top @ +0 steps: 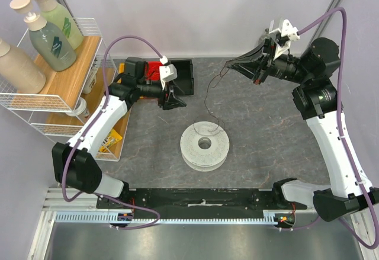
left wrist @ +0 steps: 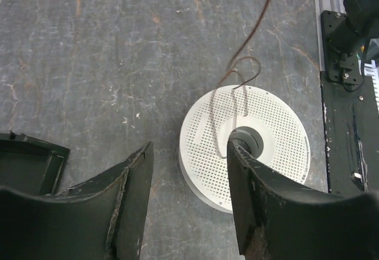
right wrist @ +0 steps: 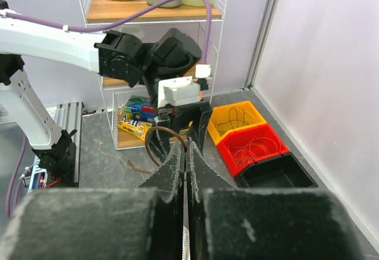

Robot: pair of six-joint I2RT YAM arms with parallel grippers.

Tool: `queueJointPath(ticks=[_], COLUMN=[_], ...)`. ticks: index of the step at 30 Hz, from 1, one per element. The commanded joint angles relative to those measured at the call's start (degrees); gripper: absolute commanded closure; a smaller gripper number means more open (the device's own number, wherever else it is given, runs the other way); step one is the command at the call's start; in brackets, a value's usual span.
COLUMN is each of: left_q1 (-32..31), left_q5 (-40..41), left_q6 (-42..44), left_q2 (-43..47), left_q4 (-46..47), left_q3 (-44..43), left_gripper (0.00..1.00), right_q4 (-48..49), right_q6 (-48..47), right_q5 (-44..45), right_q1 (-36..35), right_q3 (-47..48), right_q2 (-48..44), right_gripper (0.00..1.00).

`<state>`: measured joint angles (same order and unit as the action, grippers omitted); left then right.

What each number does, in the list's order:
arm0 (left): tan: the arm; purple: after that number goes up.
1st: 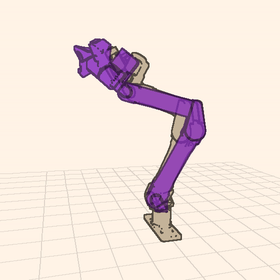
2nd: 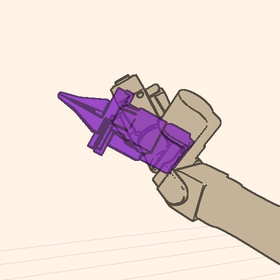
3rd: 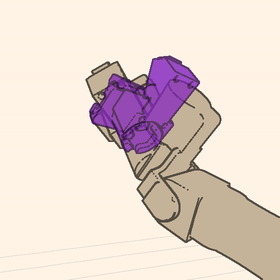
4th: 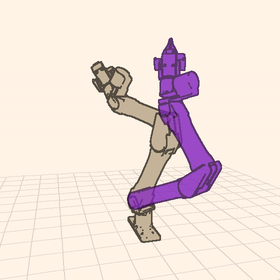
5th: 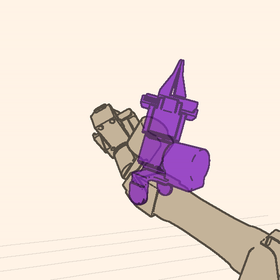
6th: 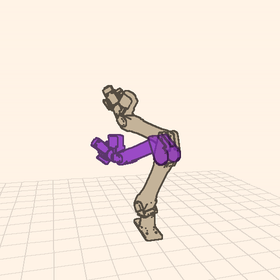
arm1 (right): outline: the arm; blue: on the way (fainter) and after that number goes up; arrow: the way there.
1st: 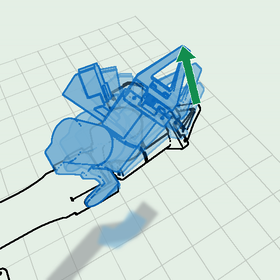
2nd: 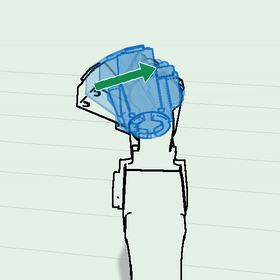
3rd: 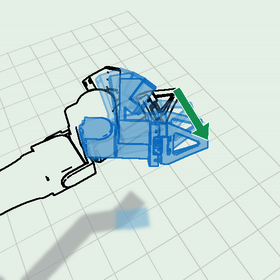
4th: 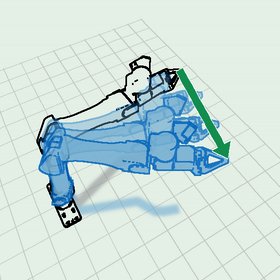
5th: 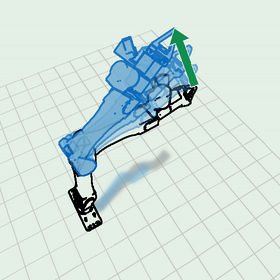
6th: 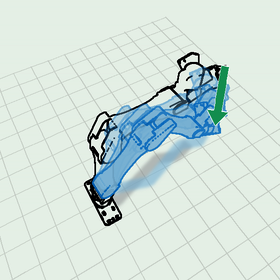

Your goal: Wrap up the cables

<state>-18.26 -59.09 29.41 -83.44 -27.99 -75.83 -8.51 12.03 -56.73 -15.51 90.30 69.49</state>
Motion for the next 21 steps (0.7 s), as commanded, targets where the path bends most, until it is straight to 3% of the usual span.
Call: queueJointPath(ticks=[1, 4, 8, 12, 21], left_q1=[-2.65, -6.25, -9.16, -9.86, -11.36], left_q5=[-0.26, 5.37, 8.02, 6.01, 8.99], left_q6=[1.0, 1.18, -1.1, -6.2, -20.96], left_q2=[6.25, 14.59, 19.89, 16.92, 8.56], left_q4=[5.38, 11.71, 14.45, 13.32, 17.7], left_q3=[7.34, 16.31, 20.28, 18.8, 14.93], left_gripper=[0.42, 0.41, 0.41, 0.41, 0.42], right_q4=[1.84, 1.48, 4.98, 11.5, 12.9], right_q6=[2.38, 4.13, 8.78, 13.1, 14.24], right_q5=[3.8, 9.78, 7.35, 4.61, 3.38], right_q1=[0.21, 0.22, 0.21, 0.13, 0.21], right_q3=[1.98, 1.98, 0.15, -3.72, -4.96], right_q2=[-0.76, -1.2, -1.73, -3.4, -3.84], right_gripper=[1.0, 1.0, 1.0, 1.0, 1.0])
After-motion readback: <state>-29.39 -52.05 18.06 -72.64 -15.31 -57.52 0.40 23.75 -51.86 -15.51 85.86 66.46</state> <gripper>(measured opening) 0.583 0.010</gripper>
